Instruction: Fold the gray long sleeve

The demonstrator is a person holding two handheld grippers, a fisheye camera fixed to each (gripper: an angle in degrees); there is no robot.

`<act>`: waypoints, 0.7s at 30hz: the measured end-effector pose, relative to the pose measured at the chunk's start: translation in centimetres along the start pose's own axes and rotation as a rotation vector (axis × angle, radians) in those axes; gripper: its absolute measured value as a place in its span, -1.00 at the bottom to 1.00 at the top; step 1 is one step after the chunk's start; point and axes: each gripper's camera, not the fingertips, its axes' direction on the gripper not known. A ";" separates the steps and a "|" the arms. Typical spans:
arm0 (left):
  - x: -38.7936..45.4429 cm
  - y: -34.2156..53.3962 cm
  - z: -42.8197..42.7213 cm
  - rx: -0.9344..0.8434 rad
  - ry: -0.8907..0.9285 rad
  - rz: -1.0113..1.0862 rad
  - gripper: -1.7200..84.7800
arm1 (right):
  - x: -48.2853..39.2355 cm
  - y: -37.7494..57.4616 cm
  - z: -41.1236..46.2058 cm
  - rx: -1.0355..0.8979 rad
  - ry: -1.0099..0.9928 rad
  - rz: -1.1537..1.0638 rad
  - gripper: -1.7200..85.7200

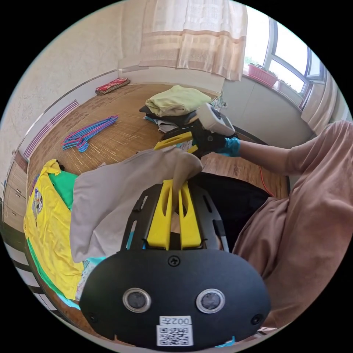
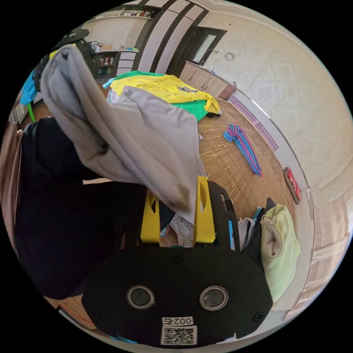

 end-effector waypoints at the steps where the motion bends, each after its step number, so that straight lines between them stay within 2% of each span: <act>1: 0.0 0.1 -0.2 0.003 0.004 0.000 -0.99 | -0.1 -0.2 0.2 -0.005 0.010 -0.003 -0.70; 5: 0.4 0.7 -1.0 0.014 0.034 0.000 -0.99 | -0.1 -1.0 1.2 -0.030 0.072 -0.013 -0.84; 9: 1.3 0.8 -0.8 -0.006 0.066 0.043 -0.99 | 0.0 -1.5 -0.4 -0.073 0.011 -0.048 -0.92; 16: 3.3 0.5 -1.4 -0.005 0.150 0.148 -0.98 | -0.5 -0.8 -5.2 -0.166 -0.011 -0.076 -0.96; 21: 5.3 0.5 -3.1 -0.008 0.187 0.245 -0.98 | -1.9 -0.8 -9.9 -0.270 -0.134 -0.107 -0.97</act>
